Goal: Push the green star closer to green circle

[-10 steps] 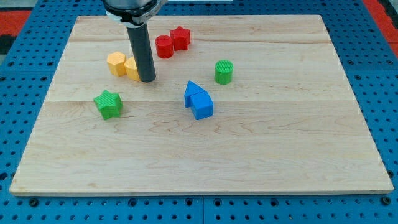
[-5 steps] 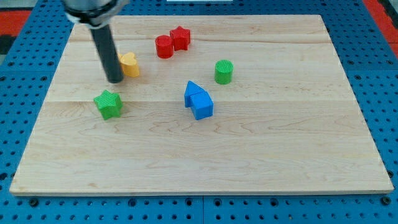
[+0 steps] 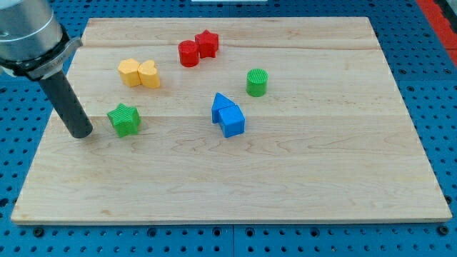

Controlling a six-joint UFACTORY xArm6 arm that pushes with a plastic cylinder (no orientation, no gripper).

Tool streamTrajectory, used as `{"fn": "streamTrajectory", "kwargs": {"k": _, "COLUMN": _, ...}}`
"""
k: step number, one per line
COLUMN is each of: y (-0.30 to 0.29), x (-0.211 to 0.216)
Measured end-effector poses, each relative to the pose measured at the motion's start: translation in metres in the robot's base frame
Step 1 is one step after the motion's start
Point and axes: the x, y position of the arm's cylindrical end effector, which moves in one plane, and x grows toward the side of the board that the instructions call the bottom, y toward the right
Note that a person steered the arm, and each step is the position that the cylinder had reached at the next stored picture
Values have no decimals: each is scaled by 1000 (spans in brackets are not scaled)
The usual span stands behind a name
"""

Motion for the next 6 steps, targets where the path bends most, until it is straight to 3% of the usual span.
{"fn": "streamTrajectory", "kwargs": {"k": 6, "y": 57, "x": -17}}
